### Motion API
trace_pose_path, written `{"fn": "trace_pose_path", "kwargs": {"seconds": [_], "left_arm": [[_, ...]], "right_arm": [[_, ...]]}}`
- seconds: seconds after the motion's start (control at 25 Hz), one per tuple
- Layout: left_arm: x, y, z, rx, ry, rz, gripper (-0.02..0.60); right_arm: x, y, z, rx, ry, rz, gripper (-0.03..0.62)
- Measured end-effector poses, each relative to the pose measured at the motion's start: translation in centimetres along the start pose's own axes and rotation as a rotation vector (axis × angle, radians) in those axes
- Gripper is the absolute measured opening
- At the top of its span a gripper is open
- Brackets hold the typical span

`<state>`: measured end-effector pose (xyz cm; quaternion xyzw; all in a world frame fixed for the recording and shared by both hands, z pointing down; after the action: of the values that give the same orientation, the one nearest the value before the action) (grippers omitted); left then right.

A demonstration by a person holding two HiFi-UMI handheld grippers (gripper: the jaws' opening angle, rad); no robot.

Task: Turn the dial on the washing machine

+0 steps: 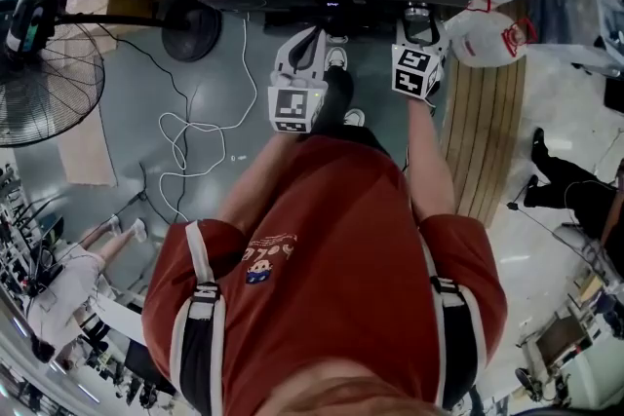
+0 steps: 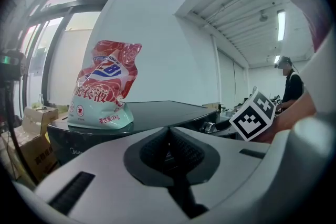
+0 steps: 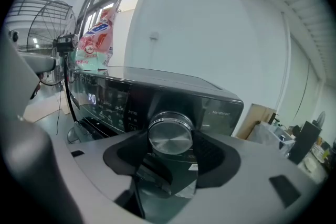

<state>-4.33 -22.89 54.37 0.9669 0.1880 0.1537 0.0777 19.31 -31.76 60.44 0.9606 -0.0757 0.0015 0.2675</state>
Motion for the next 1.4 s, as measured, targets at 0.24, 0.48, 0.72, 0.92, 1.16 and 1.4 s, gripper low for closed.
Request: {"fn": "trace_pose_path", "kwargs": {"seconds": [0.24,0.48,0.72,0.92,1.16,1.4], "left_arm": [[0.0,-0.2,-0.2,0.002,-0.002,0.002,0.009],[-0.3,-0.3,-0.1,0.006,-0.004,0.004,0.009],[-0.4,-0.6,0.0,0.011,-0.006,0.009,0.009],[-0.6,-0.6,0.0,0.017,-0.006,0.011,0.009],[-0.4,-0.6,0.0,0.019,-0.007,0.008,0.009],[-0.3,-0.5,0.4,0.027,0.004,0.001,0.009]], "right_arm": [[0.3,0.1,0.0,0.002,0.109,0.038,0.276],[0.8,0.1,-0.1,-0.006,0.221,0.07,0.276],[0.8,0.0,-0.1,-0.004,0.232,0.07,0.276],[1.0,0.1,-0.2,0.0,0.277,0.084,0.276],[1.5,0.1,-0.5,0.007,0.375,0.132,0.275],[3.0,0.6,-1.7,0.039,0.657,0.286,0.276]]}}
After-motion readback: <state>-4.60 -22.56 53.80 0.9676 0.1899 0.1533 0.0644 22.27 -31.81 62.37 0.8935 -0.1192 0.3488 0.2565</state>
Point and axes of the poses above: the fingertips, and each gripper's own axes: y forward along the fingers, x to its right, z out of its top, the point moved 9 cm from there along -y, backward along the fingers, and after that the axes turned 15 degrees about y, right-handed, at the moved point
